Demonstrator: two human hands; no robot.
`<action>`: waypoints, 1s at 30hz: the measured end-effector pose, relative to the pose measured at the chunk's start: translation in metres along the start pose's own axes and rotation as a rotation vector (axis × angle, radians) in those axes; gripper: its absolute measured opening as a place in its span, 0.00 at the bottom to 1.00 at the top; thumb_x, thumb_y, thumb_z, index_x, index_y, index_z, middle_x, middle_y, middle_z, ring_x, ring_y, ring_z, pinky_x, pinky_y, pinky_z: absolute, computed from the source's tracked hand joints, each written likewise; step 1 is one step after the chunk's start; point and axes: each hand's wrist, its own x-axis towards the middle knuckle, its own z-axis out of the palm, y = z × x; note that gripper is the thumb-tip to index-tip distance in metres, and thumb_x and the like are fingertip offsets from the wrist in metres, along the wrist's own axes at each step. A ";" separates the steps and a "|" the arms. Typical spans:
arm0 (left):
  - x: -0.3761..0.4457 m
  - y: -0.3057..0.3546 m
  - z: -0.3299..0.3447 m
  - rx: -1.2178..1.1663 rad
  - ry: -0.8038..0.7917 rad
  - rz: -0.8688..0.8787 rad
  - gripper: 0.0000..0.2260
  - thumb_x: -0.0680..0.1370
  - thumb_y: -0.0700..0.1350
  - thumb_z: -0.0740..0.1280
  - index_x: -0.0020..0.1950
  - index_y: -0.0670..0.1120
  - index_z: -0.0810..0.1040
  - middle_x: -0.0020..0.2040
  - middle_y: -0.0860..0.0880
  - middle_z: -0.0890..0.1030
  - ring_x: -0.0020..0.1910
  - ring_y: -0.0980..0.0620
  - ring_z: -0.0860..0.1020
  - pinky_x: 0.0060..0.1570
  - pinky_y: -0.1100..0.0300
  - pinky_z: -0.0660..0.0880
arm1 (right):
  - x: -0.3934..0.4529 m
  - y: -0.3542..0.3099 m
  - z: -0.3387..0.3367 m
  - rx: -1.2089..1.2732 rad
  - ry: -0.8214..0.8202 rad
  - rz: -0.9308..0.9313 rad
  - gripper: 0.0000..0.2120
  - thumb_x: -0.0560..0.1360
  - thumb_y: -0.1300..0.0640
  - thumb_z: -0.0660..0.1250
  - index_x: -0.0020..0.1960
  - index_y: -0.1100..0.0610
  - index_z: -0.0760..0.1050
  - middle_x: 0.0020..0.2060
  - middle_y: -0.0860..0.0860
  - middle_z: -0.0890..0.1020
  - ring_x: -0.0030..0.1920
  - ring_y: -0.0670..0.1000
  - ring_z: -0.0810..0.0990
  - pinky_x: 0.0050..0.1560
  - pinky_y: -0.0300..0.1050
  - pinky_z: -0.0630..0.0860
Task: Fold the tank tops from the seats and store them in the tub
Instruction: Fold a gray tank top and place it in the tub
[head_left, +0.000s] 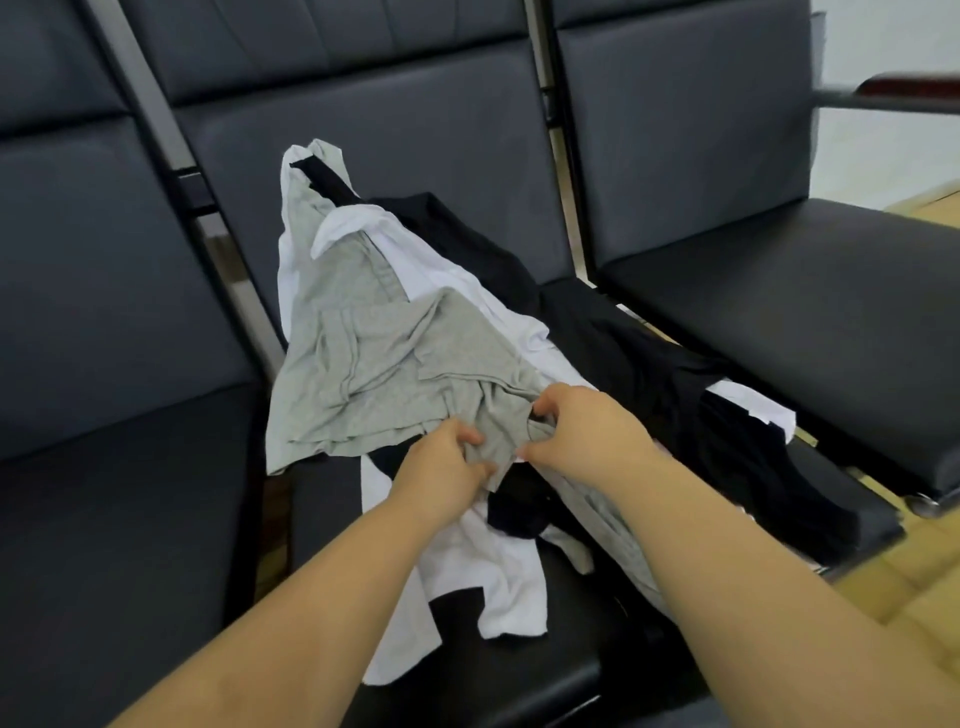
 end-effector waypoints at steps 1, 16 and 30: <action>0.000 -0.002 -0.002 -0.040 0.010 0.003 0.07 0.75 0.43 0.71 0.50 0.50 0.74 0.35 0.52 0.69 0.34 0.55 0.70 0.38 0.60 0.69 | 0.001 -0.001 0.003 -0.009 0.020 0.000 0.18 0.72 0.47 0.71 0.58 0.55 0.76 0.49 0.50 0.79 0.50 0.51 0.78 0.48 0.45 0.74; -0.040 -0.034 -0.102 -0.179 0.205 0.025 0.05 0.76 0.41 0.70 0.42 0.50 0.80 0.37 0.50 0.77 0.37 0.56 0.74 0.36 0.71 0.68 | -0.010 -0.014 -0.013 0.433 0.441 0.020 0.10 0.78 0.53 0.62 0.44 0.59 0.74 0.38 0.51 0.79 0.41 0.53 0.75 0.40 0.44 0.67; -0.123 -0.047 -0.143 -0.294 -0.402 0.037 0.07 0.74 0.36 0.72 0.42 0.47 0.81 0.36 0.56 0.81 0.38 0.60 0.78 0.43 0.67 0.74 | -0.058 -0.093 -0.001 1.342 0.058 -0.045 0.08 0.77 0.56 0.63 0.42 0.55 0.78 0.46 0.58 0.79 0.50 0.56 0.78 0.59 0.50 0.74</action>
